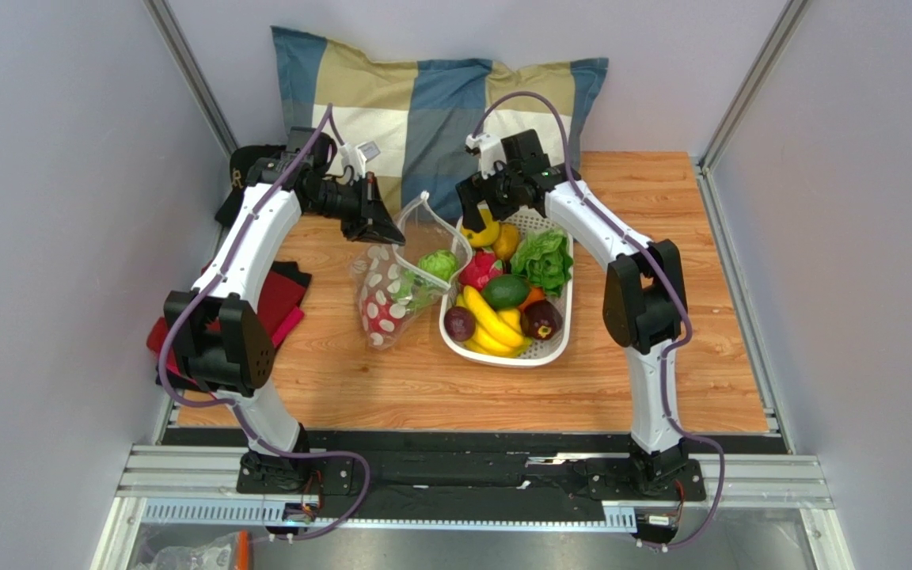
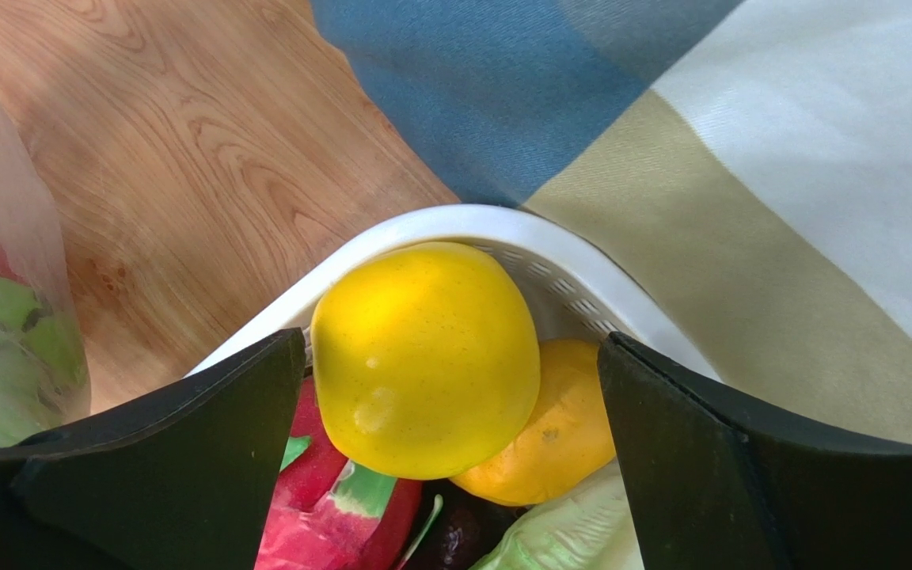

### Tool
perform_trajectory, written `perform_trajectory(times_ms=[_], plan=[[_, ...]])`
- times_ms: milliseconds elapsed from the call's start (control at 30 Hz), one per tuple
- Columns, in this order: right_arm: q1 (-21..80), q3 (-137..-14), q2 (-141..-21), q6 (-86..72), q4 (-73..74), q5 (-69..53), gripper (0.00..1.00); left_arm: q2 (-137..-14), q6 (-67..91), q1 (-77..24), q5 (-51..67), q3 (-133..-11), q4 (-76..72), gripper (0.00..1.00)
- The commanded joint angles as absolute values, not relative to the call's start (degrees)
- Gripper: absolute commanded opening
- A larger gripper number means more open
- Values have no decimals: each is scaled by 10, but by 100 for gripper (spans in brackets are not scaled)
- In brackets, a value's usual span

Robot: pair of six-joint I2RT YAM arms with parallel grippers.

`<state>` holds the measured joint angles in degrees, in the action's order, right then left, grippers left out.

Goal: Place the food in the zip-top bag and seal the zipper
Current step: Pick up the fake fruit from the bin, then place the fake fruit in the zipper food storage bag.

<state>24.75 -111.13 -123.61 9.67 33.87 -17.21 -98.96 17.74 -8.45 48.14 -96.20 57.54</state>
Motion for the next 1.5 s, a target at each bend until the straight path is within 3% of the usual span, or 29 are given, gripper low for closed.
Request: perform_trajectory(times_ms=[0, 167, 267, 433, 567, 700, 1000, 1467], plan=[[262, -1086, -1222, 118, 331, -162, 98, -991, 178, -80, 496, -982, 567, 0], [268, -1078, -1223, 122, 341, -145, 98, -991, 179, -80, 494, -982, 565, 0], [269, -1076, -1216, 128, 343, -135, 91, -991, 179, -80, 495, -983, 564, 0], [265, -1090, -1180, 127, 342, -129, 63, -987, 178, -80, 497, -982, 563, 0], [247, -1115, -1138, 120, 344, -147, 50, -984, 176, -80, 496, -982, 564, 0], [231, -1113, -1089, 102, 345, -261, 42, -983, 174, -80, 497, -980, 565, 0], [269, -1028, -1024, 50, 287, -416, 40, -982, 183, -80, 512, -978, 555, 0], [337, -1059, -1111, 98, 301, -393, 38, -978, 192, -80, 540, -974, 542, 0]])
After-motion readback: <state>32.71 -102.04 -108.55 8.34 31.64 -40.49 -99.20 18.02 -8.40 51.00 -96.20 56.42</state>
